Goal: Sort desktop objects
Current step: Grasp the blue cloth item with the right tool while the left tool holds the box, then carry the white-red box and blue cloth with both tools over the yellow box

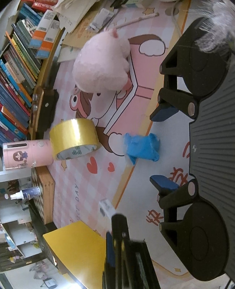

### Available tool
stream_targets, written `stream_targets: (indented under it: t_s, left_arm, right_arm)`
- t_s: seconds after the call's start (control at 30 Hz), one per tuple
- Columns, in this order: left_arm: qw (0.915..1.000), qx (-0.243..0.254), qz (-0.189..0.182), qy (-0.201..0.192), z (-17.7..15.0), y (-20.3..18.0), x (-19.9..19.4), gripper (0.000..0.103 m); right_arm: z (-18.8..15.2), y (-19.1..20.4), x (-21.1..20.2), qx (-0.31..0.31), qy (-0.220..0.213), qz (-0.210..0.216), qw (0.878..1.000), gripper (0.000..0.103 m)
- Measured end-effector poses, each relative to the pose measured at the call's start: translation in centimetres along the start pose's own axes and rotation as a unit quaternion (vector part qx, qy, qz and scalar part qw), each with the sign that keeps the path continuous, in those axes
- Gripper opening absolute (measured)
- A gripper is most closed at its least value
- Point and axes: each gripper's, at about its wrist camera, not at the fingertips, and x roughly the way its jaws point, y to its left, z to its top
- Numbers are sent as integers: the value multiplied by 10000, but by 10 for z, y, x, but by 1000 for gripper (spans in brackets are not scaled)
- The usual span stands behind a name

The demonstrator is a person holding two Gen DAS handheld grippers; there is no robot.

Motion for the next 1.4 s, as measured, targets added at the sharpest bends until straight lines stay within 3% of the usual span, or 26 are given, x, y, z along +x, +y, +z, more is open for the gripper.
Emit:
stream_targets:
  t_s: [0.1, 0.23, 0.4, 0.63, 1.4]
  left_arm:
    - [9999, -86, 46, -25, -2, 4, -6, 29]
    - [9998, -134, 97, -51, -5, 6, -13, 29]
    - [9998, -163, 99, -92, -10, 7, -21, 29]
    - [9996, -181, -11, -233, -18, 10, -35, 29]
    - [9976, -278, -400, -501, -72, 55, -96, 29]
  right_arm:
    - [2, 1, 4, -83, -51, -57, 9999, 56]
    - [3, 2, 5, -202, -117, -164, 9996, 30]
    - [4, -4, -2, 176, -194, -21, 9997, 28]
    - [4, 6, -28, 239, -400, 52, 9989, 28]
    - [-44, 84, -88, 41, -557, -179, 9983, 28]
